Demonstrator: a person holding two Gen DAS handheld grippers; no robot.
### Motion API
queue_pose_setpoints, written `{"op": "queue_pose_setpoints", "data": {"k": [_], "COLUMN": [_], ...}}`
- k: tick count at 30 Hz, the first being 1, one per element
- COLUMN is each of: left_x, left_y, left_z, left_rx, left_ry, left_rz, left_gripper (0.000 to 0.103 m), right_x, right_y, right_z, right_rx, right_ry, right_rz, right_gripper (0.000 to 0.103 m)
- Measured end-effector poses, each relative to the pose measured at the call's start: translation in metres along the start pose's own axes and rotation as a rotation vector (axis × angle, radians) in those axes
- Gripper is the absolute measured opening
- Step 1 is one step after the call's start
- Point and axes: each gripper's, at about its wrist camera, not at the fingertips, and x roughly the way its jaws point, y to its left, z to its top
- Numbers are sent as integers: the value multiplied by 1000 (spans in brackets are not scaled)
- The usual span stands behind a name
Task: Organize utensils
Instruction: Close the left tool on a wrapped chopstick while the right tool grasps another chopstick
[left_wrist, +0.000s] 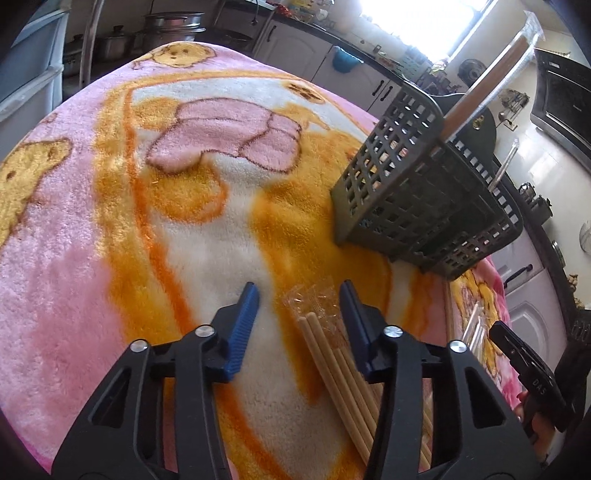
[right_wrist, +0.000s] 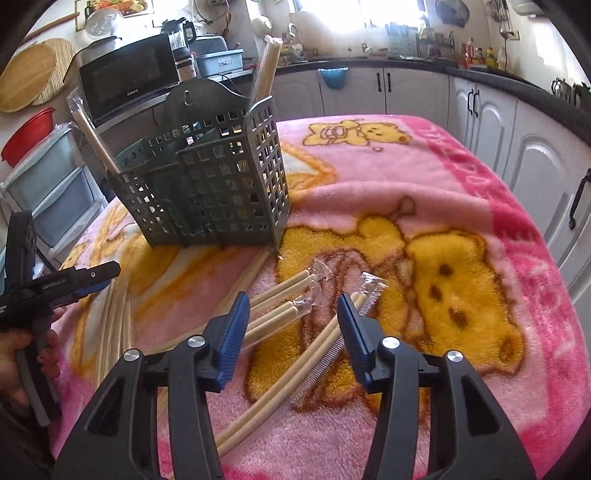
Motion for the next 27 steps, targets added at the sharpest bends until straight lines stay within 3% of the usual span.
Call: {"op": "queue_pose_setpoints", "data": {"k": [4, 12, 18, 22, 27], "left_x": [-1, -1, -2, -1, 0], "left_y": [8, 13, 18, 17, 18], "left_z": [1, 2, 3, 4, 5], "left_rx": [-26, -20, -37, -33, -34], "left_ry": [-2, 2, 6, 7, 3], "left_rz": [1, -5, -19, -22, -14], "left_gripper": [22, 16, 12, 12, 5], "right_x": [7, 19, 21, 16, 4], "right_y": [-3, -12, -13, -10, -8], "right_z": [3, 6, 6, 6, 7], "right_rx": [17, 79, 89, 79, 68], "right_ry": [16, 54, 62, 42, 2], "right_rz": [4, 38, 53, 44, 44], "right_gripper": [43, 38, 26, 10, 6]}}
